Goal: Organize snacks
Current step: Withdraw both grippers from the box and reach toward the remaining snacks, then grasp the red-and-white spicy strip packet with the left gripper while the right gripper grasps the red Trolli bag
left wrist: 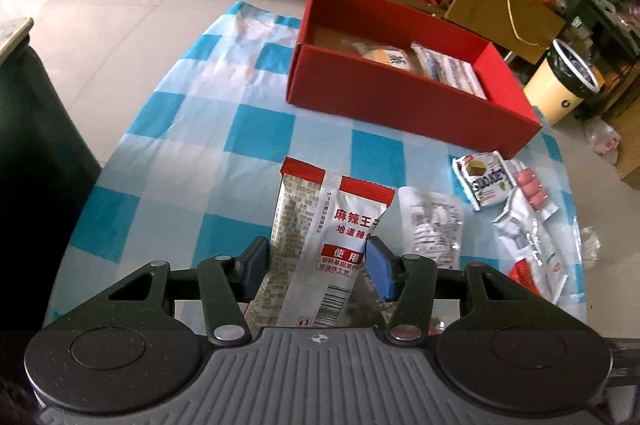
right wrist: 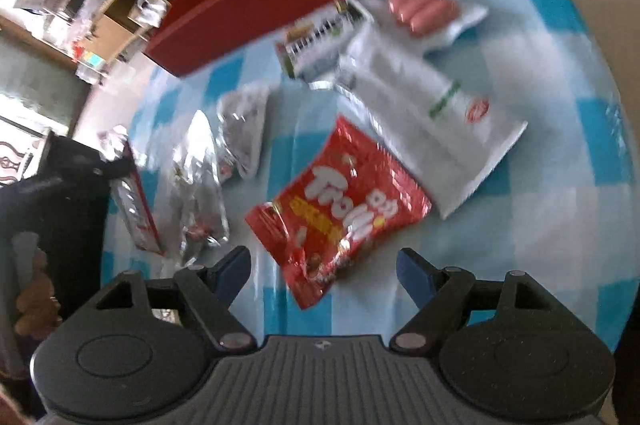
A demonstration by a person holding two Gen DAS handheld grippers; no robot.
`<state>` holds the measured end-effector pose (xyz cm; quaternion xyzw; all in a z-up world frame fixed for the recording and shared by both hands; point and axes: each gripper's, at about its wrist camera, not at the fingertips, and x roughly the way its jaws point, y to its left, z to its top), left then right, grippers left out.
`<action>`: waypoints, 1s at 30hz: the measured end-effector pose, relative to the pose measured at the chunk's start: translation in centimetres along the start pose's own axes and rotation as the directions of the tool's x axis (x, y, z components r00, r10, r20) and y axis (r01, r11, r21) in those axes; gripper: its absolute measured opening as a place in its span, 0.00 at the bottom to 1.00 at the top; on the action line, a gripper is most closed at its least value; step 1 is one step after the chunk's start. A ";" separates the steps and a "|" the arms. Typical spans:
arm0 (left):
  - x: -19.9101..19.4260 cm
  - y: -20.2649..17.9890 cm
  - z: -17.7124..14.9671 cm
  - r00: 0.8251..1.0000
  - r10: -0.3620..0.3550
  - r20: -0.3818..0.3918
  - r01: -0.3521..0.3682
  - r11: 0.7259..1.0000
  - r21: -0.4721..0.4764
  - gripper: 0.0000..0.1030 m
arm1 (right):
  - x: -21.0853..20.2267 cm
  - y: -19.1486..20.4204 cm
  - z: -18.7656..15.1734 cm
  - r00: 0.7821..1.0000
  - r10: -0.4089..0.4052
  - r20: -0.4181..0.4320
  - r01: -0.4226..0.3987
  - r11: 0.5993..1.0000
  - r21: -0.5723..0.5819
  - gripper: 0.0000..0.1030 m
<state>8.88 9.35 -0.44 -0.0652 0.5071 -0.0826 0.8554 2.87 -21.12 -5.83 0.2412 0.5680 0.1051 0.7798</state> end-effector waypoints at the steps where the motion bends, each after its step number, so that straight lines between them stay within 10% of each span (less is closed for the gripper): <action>1: 0.0 0.0 0.0 1.000 -0.002 0.000 0.002 1.000 -0.001 0.58 | 0.4 0.1 0.2 1.000 -0.004 -0.001 0.004 1.000 0.009 0.78; 14: 2.7 0.7 -1.5 0.994 0.074 -0.086 -0.073 0.997 0.013 0.69 | 4.3 6.1 2.5 0.964 -0.235 0.122 0.258 0.936 -0.238 0.86; 18: 3.1 1.2 -2.1 0.990 0.103 -0.100 -0.102 0.995 0.015 0.84 | 5.0 6.3 1.1 0.958 -0.252 0.140 0.284 0.907 -0.311 1.00; 30: 5.1 0.4 -2.2 0.977 0.193 -0.087 -0.186 0.979 0.081 0.92 | 5.0 6.6 -0.4 0.952 -0.250 0.180 0.305 0.844 -0.442 0.95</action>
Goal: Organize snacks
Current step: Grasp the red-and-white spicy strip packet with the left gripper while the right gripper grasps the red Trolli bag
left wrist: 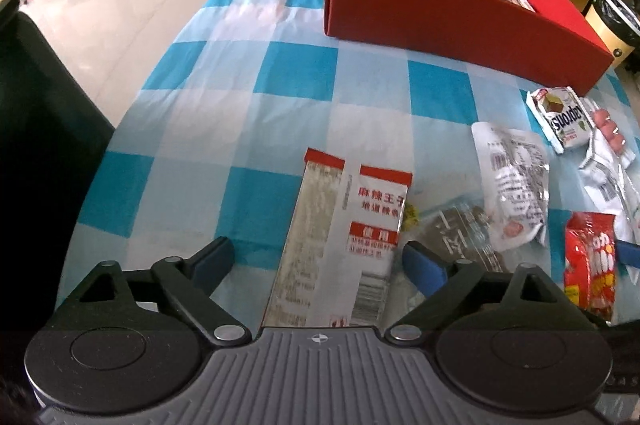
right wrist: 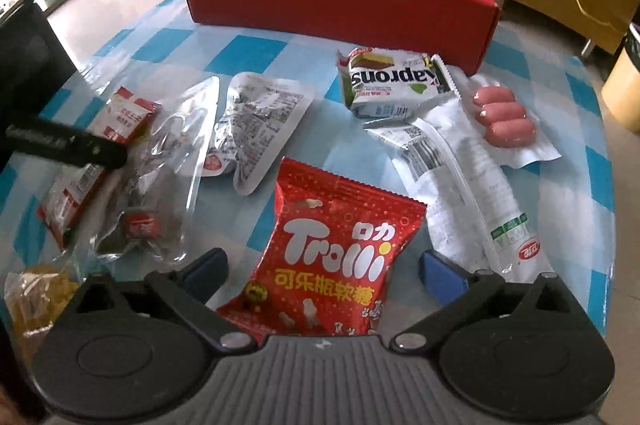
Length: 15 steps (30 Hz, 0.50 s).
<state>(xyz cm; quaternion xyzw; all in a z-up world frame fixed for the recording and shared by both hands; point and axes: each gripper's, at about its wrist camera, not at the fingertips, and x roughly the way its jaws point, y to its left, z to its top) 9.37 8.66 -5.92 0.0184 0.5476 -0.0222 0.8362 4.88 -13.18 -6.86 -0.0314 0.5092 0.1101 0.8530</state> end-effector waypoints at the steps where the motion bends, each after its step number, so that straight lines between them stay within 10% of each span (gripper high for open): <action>1: 0.1 -0.2 -0.1 1.000 0.011 0.000 -0.011 1.000 0.012 0.92 | -0.1 0.0 -0.1 1.000 -0.002 0.009 0.002 1.000 -0.002 0.92; 6: -1.0 -0.4 -0.5 1.000 0.009 0.010 -0.010 0.999 0.032 0.62 | -1.4 -1.3 0.0 0.999 0.010 0.046 -0.010 1.000 0.014 0.58; 15: -2.0 0.3 -0.6 1.000 -0.014 0.004 0.014 0.999 -0.048 0.56 | -1.8 -2.0 0.4 0.996 0.056 0.066 -0.059 0.997 0.049 0.50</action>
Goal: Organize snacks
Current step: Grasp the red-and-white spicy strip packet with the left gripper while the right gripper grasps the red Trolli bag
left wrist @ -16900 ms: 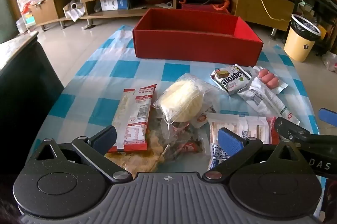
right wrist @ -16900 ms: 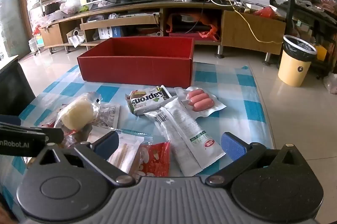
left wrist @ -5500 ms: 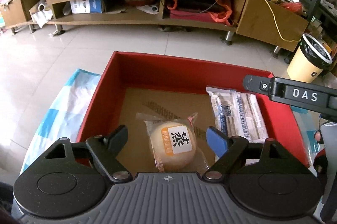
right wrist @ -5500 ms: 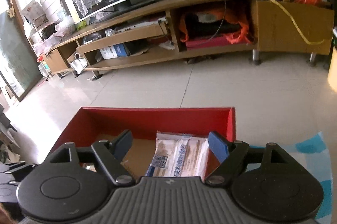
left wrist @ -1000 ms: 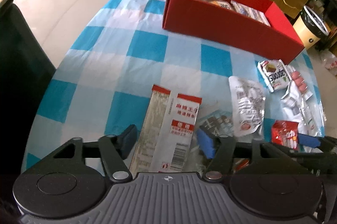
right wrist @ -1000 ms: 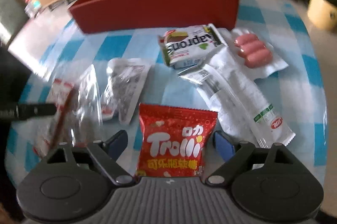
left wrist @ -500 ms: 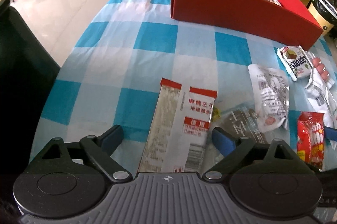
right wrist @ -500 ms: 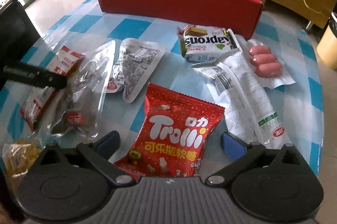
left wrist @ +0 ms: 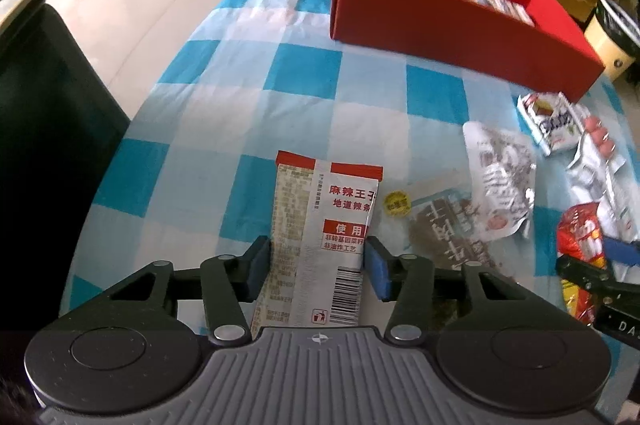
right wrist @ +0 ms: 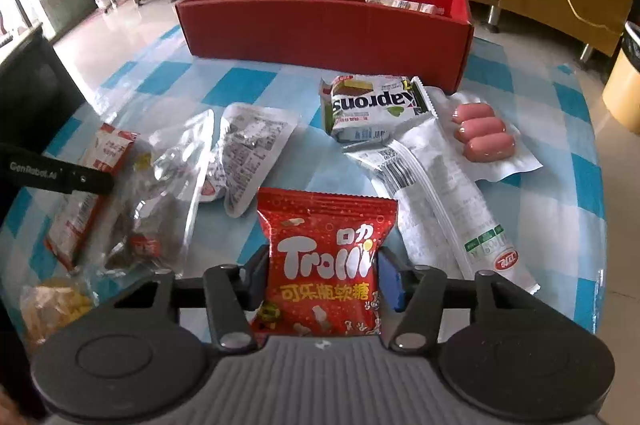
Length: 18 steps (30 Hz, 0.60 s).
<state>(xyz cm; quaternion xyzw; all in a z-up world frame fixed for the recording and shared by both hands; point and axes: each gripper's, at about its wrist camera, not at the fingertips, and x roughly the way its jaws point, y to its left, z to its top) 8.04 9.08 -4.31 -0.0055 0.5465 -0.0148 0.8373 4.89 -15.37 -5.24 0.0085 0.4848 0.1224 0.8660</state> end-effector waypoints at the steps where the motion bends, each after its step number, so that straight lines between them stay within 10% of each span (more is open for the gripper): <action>1: -0.2 0.0 0.1 1.000 -0.005 0.005 0.005 1.000 -0.007 0.56 | -0.1 -0.1 0.1 1.000 0.009 0.003 -0.009 1.000 0.009 0.50; 18: -2.2 -0.8 1.8 0.992 -0.104 0.071 0.107 0.993 -0.049 0.56 | -1.5 -1.6 1.7 0.994 0.068 0.089 -0.077 0.991 0.111 0.48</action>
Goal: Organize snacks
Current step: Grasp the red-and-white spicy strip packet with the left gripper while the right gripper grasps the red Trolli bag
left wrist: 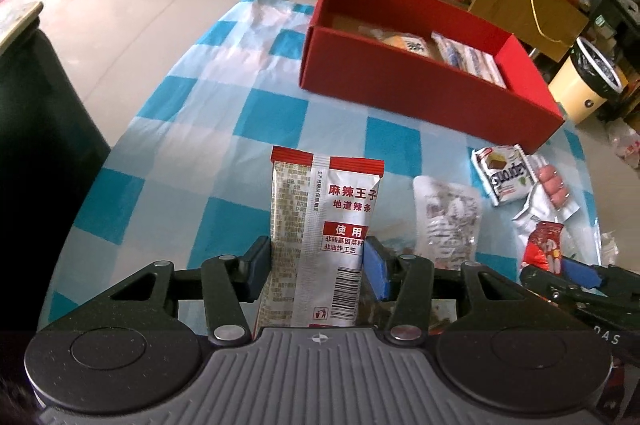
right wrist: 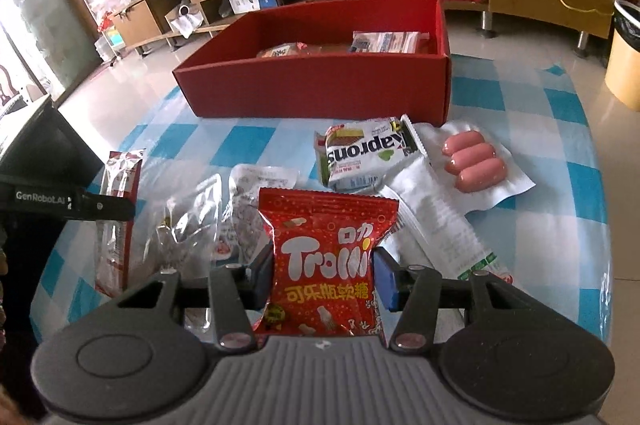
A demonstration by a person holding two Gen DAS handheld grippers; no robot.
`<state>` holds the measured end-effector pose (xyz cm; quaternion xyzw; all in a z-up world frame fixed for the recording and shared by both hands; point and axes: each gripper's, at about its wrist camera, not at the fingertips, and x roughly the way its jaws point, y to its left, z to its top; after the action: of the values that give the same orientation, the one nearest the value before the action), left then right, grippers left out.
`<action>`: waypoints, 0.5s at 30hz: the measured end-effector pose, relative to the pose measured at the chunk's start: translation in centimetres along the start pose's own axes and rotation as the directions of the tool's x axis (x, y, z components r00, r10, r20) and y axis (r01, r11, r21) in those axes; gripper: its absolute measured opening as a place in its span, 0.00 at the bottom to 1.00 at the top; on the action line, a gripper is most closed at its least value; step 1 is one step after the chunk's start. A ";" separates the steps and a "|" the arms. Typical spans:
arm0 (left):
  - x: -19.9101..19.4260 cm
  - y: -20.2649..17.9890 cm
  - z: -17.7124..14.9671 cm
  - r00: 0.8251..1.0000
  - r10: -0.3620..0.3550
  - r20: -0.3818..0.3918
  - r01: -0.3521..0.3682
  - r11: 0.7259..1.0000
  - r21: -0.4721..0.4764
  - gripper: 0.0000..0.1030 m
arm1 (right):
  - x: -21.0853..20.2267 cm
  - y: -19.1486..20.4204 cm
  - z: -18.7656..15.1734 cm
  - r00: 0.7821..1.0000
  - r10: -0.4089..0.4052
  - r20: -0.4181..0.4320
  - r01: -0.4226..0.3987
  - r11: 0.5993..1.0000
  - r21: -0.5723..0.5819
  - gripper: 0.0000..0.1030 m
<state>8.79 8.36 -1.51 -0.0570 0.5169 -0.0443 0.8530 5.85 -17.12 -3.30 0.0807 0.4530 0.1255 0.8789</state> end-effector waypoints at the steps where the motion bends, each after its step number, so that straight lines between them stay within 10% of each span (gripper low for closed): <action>1: 0.0 -0.2 0.1 1.000 -0.005 0.000 0.005 1.000 0.001 0.56 | 0.0 0.0 0.1 1.000 0.002 0.001 -0.002 1.000 0.000 0.48; 15: -0.2 -2.7 0.8 1.000 -0.021 0.023 0.020 0.999 0.039 0.56 | -0.4 -0.3 1.2 0.999 0.027 0.038 -0.027 0.999 0.025 0.48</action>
<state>9.35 5.70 -0.62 -0.0461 0.5053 -0.0624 0.8594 6.66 -17.56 -2.40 0.1003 0.4369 0.1301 0.8844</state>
